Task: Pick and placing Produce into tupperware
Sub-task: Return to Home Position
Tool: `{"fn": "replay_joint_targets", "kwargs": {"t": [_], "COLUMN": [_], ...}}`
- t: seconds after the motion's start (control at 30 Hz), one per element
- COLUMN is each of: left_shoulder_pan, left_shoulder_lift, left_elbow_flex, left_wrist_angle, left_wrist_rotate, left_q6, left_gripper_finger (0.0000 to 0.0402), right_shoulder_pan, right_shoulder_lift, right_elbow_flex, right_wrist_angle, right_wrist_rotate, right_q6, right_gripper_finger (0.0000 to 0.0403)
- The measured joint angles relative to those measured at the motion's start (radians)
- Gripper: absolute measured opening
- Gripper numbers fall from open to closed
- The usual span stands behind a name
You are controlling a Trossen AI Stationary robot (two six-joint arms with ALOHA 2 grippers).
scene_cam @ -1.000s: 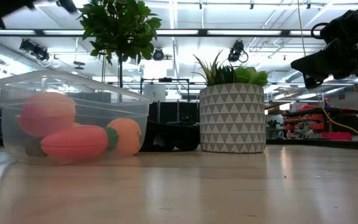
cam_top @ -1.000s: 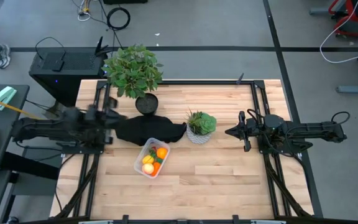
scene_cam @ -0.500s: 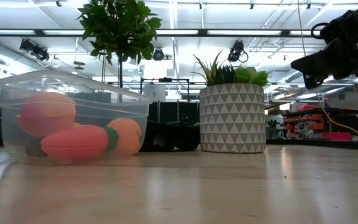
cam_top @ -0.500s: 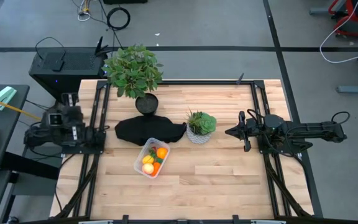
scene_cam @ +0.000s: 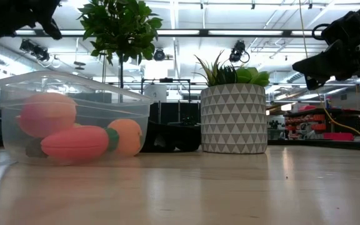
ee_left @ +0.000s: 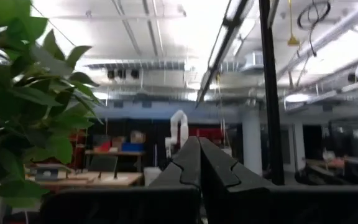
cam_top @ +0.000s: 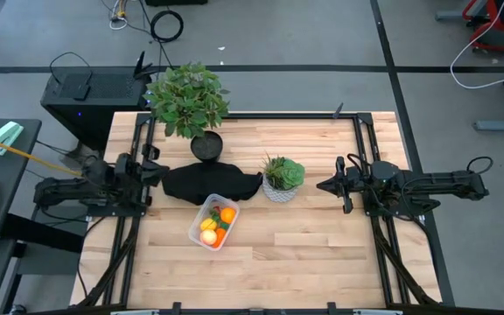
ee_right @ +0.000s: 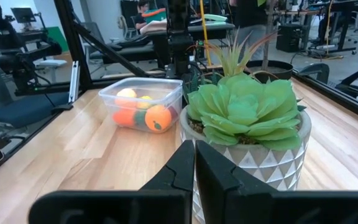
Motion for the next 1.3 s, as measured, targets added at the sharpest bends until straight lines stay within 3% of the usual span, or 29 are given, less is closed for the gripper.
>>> {"fn": "replay_joint_targets", "kwargs": {"t": [0.07,0.27,0.57,1.07,1.3], "left_shoulder_pan": [0.000,-0.001,-0.001,-0.001,-0.001], "left_shoulder_lift": [0.001,0.000,0.002,0.002,0.002], "left_elbow_flex": [-0.032,-0.032,-0.032,-0.033,-0.033], "left_wrist_angle": [0.062,0.024,-0.484,-0.497,-0.495], "left_wrist_rotate": [-0.010,-0.008,-0.017,-0.021,-0.021], "left_q6": [-0.018,-0.019,-0.182,0.054,-0.002], "left_gripper_finger": [0.0000,0.0000,0.0001,0.0002,0.0007], "right_shoulder_pan": [0.000,0.000,0.000,0.000,0.000], "right_shoulder_lift": [0.000,0.000,0.000,0.000,0.000], "right_elbow_flex": [0.000,0.000,0.000,0.000,0.000], "right_wrist_angle": [0.000,0.000,0.001,0.001,0.001], "right_wrist_rotate": [0.000,0.000,0.000,0.000,0.000], "right_q6": [0.000,0.000,0.000,0.000,0.000], "right_gripper_finger": [0.0023,0.0023,0.0023,0.0023,0.0023]}}
